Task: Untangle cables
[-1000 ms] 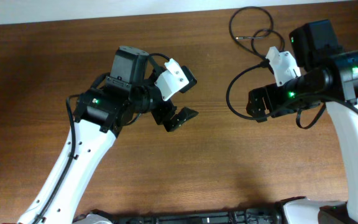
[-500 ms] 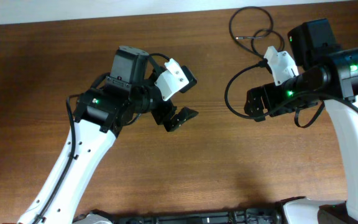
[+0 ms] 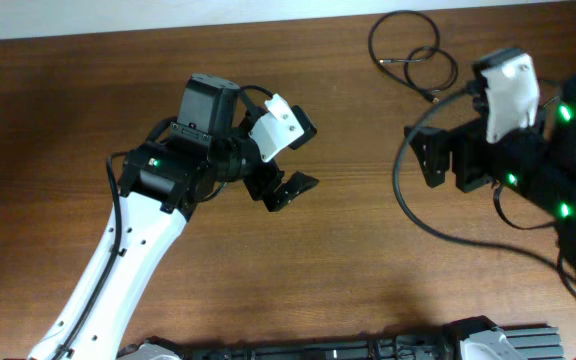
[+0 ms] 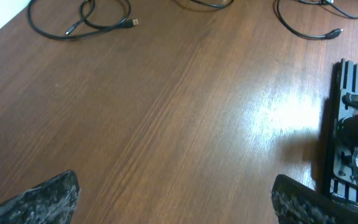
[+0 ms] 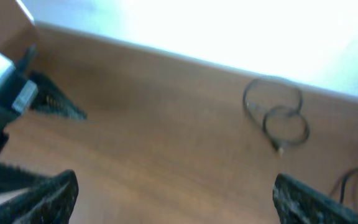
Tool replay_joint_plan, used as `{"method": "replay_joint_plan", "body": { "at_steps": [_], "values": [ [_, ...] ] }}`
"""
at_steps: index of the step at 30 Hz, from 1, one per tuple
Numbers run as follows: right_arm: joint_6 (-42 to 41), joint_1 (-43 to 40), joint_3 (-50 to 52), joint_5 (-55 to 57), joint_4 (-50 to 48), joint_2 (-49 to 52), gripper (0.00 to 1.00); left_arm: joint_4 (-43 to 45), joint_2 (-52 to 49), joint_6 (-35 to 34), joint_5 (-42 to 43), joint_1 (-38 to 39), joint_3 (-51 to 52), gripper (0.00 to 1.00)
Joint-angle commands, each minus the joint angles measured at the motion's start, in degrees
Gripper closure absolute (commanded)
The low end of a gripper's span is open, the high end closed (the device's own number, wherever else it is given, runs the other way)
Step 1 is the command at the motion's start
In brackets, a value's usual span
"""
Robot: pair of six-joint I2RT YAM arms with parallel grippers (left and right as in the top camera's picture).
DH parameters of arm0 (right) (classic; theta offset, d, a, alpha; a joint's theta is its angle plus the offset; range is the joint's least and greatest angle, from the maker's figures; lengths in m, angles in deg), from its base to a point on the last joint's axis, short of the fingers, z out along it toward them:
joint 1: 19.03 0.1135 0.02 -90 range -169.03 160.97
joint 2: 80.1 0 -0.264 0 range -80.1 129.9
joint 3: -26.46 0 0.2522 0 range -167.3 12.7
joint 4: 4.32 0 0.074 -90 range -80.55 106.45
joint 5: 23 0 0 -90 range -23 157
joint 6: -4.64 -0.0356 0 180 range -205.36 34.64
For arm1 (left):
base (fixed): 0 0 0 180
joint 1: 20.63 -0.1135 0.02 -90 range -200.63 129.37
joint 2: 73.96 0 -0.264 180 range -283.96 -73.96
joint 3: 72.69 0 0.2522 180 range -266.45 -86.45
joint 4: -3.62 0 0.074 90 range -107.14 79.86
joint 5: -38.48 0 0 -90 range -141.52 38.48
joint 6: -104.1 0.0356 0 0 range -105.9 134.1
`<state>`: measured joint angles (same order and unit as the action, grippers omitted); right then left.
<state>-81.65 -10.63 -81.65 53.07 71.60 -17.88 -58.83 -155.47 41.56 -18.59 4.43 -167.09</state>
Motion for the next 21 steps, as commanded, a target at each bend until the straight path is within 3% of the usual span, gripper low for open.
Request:
{"method": "replay_joint_plan", "body": {
  "at_steps": [1, 14, 21],
  "values": [
    [0.42, -2.56, 9.73, -0.39, -9.27, -4.92, 0.01, -0.04, 0.87, 0.5, 0.2, -0.13, -0.96, 0.01],
    [0.57, -6.6, 43.34, 1.11, -45.57, -22.45, 0.01, -0.04, 0.87, 0.5, 0.2, -0.13, -0.96, 0.01],
    [0.57, -6.54, 67.32, 1.11, -79.52, -30.29, 0.01, -0.04, 0.87, 0.5, 0.2, -0.13, -0.96, 0.01]
  ]
}}
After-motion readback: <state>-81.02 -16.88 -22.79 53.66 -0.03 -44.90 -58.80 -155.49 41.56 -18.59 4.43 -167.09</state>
